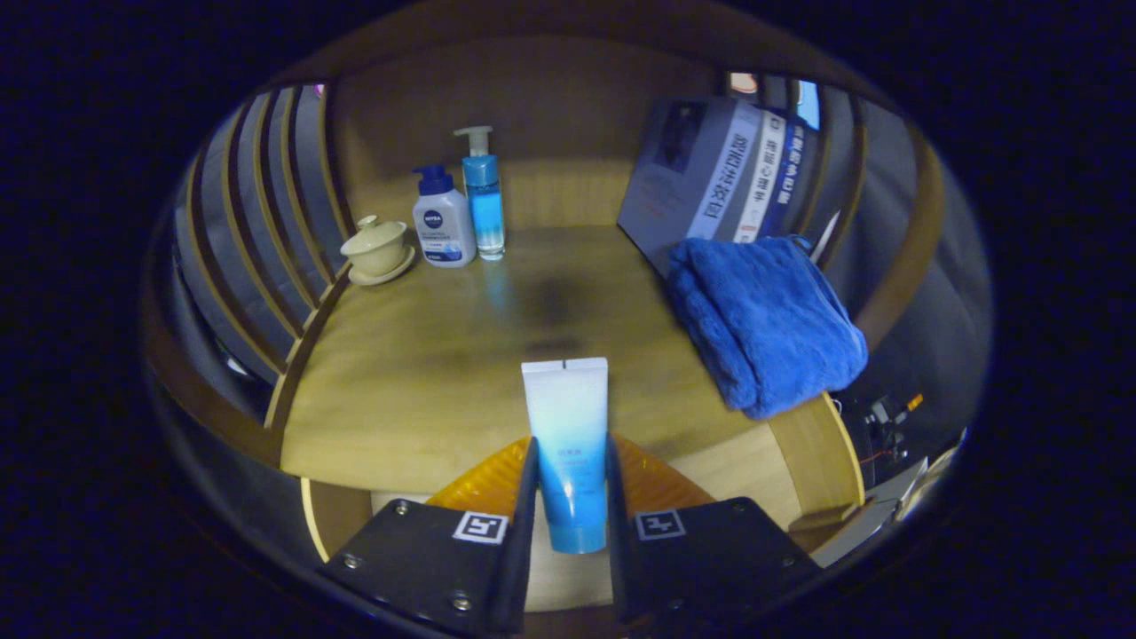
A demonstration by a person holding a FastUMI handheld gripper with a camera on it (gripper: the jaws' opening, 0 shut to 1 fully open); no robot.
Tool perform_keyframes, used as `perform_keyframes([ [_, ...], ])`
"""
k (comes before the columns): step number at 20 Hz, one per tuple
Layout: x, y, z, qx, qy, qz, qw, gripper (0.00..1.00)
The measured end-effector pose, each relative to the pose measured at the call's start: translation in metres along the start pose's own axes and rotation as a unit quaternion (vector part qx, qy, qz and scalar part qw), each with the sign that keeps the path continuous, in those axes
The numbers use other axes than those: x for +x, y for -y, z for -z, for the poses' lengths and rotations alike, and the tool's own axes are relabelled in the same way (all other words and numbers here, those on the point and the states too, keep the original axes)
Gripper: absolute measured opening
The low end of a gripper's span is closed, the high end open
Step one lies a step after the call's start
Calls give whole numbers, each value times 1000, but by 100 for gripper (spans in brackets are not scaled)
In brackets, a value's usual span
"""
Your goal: Pull open the drawer, take out the items inside it, and place them on the countertop above the cabinet.
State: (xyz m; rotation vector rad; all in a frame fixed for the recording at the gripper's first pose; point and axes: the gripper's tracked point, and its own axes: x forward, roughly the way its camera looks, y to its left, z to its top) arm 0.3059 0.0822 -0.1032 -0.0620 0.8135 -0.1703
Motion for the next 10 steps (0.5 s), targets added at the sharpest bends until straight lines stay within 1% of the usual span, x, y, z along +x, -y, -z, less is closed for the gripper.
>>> perform_keyframes([
  [5, 30, -6, -19, -3, 9, -24, 1000, 38],
  [8, 38, -8, -29, -5, 27, -34, 999, 37],
  [10, 40, -8, -27, -11, 27, -36, 999, 37],
])
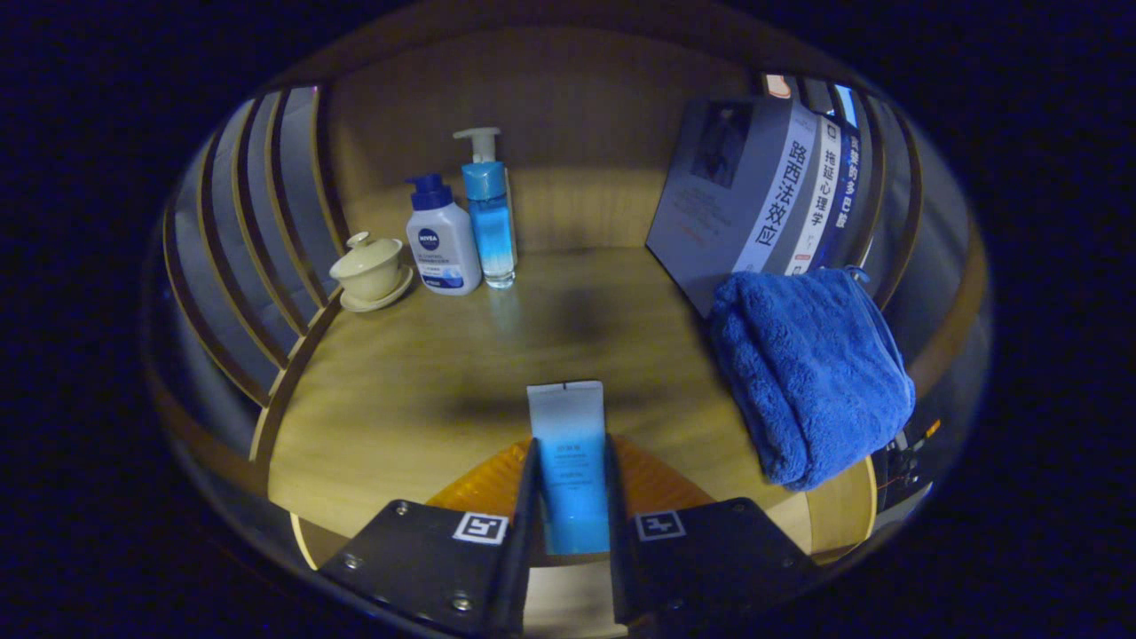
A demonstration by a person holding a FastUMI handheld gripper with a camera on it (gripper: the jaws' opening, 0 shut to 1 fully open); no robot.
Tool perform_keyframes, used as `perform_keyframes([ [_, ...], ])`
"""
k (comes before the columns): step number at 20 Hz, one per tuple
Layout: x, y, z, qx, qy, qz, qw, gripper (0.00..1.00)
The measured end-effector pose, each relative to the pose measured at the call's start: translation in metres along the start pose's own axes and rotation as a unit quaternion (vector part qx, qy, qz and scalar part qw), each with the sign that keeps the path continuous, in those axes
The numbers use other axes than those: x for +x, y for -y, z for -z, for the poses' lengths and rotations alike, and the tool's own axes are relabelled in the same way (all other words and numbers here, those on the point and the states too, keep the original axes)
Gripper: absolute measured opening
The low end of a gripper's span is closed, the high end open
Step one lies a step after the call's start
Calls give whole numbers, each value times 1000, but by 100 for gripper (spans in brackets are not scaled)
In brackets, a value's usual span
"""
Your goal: Pull open the drawer, take out the items inside it, and place them on the countertop above the cabinet.
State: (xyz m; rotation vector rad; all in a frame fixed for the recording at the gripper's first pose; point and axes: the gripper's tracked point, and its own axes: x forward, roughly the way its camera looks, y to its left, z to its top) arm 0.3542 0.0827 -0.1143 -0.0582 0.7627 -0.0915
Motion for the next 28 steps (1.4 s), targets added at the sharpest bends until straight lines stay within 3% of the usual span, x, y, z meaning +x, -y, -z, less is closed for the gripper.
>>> perform_keyframes([
  [5, -38, -8, 3, -21, 37, -3, 999, 61],
  [9, -103, -14, 12, -7, 109, -13, 994, 61],
  [17, -210, 15, 86, 18, 214, -18, 977, 61],
  [22, -234, 41, 151, 16, 233, -25, 972, 61],
  [28, -221, 53, 197, 19, 231, -58, 971, 61],
])
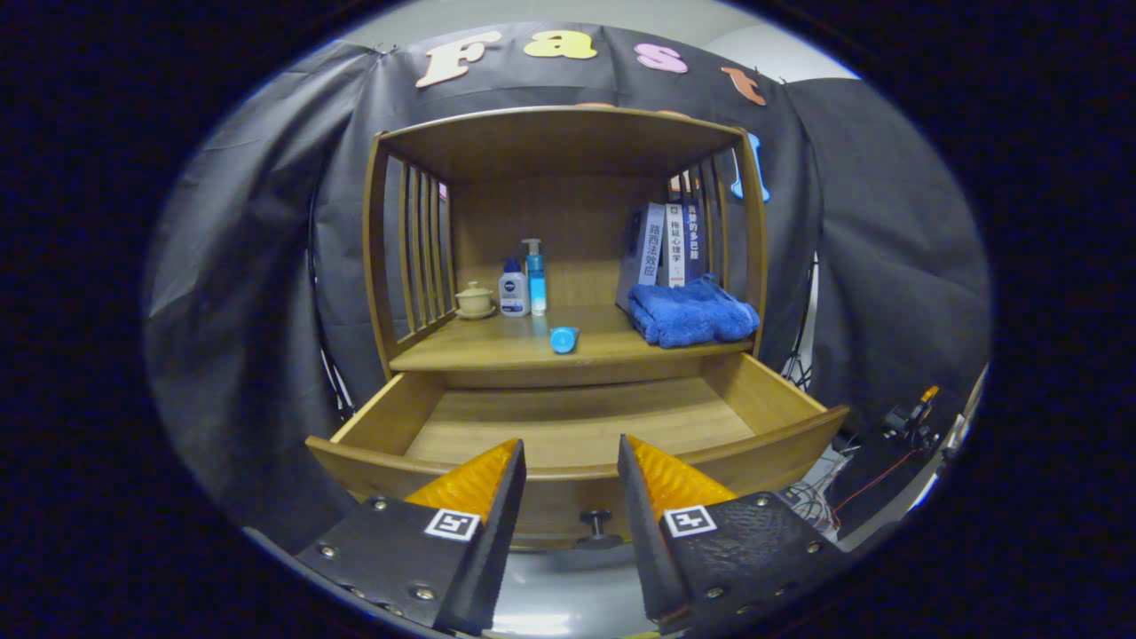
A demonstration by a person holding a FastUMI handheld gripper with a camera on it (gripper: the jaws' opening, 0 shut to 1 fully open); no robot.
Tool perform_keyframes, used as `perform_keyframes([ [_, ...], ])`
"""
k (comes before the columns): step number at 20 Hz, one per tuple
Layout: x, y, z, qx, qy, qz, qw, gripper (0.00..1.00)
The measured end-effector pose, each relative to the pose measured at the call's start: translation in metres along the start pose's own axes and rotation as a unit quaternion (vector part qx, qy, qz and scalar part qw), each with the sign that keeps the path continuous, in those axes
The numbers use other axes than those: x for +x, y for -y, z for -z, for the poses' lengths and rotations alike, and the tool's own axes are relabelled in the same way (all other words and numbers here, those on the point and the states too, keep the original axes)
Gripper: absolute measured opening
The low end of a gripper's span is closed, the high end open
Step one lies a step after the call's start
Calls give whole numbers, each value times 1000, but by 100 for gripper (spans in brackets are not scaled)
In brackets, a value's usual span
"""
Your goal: Pull open the drawer, take out the items inside it, and place them on the countertop above the cabinet.
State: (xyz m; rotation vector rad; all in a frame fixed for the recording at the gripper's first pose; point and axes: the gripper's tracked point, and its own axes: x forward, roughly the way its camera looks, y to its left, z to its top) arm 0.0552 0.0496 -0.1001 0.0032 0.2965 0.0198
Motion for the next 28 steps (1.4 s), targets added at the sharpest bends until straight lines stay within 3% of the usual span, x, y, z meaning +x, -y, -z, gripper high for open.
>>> perform_keyframes([
  [9, 29, 5, 46, 3, -33, -31, 999, 61],
  [14, 38, 6, 44, 15, -13, -27, 999, 62],
  [16, 44, 4, 51, -15, -33, -27, 999, 66],
  [19, 61, 1, 45, -11, -36, -30, 999, 73],
  [28, 123, -10, 29, -6, -34, -21, 999, 73],
])
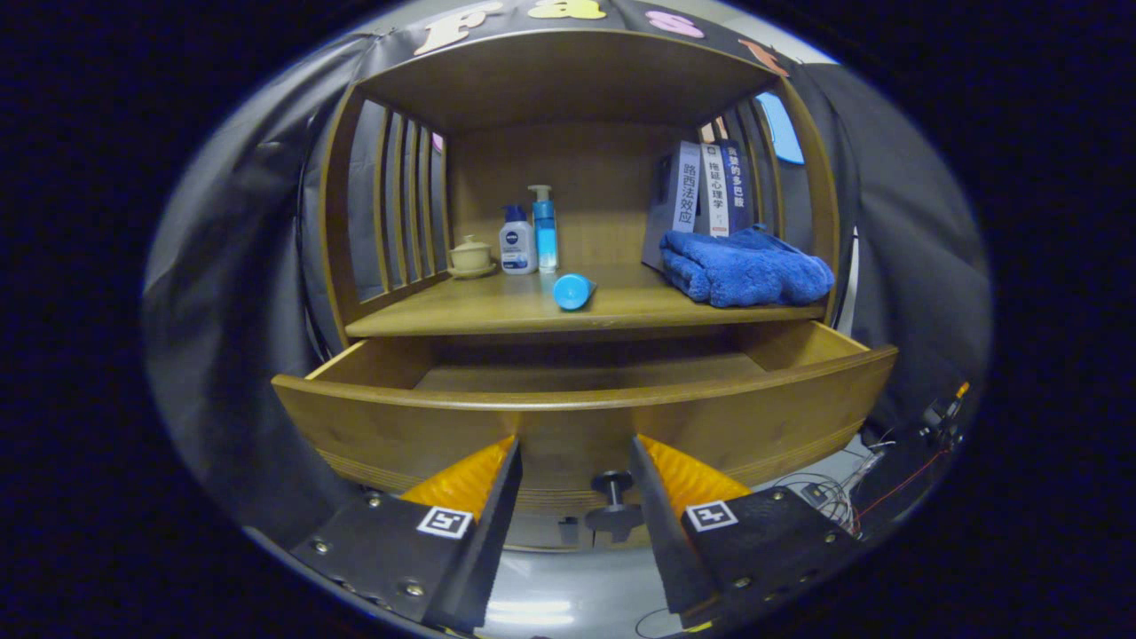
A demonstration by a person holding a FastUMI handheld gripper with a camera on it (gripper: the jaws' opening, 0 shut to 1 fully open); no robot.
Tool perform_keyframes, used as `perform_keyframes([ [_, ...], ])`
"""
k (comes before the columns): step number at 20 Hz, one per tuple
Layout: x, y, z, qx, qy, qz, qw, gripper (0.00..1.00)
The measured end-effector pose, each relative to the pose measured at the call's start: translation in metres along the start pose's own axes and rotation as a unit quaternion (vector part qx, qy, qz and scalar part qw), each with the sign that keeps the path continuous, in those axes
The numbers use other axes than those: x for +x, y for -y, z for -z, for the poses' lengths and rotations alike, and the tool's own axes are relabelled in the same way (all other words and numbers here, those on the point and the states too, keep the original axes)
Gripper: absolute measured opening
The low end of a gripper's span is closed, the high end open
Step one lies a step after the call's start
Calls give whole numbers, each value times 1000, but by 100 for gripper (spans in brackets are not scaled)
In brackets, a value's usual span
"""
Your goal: Pull open the drawer, take out the items inside it, and place them on the countertop above the cabinet.
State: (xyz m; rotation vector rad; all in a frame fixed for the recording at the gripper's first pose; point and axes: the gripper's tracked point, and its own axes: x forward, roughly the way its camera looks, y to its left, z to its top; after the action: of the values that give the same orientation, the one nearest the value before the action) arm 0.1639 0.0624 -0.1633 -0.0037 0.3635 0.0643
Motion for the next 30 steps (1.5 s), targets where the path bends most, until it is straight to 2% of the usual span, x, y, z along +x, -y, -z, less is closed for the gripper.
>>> perform_keyframes([
  [15, 77, -9, -25, 14, 6, 0, 1000, 73],
  [24, 84, -9, -29, 14, 9, -2, 1000, 73],
  [30, 85, -5, -20, -13, -11, 1, 1000, 73],
])
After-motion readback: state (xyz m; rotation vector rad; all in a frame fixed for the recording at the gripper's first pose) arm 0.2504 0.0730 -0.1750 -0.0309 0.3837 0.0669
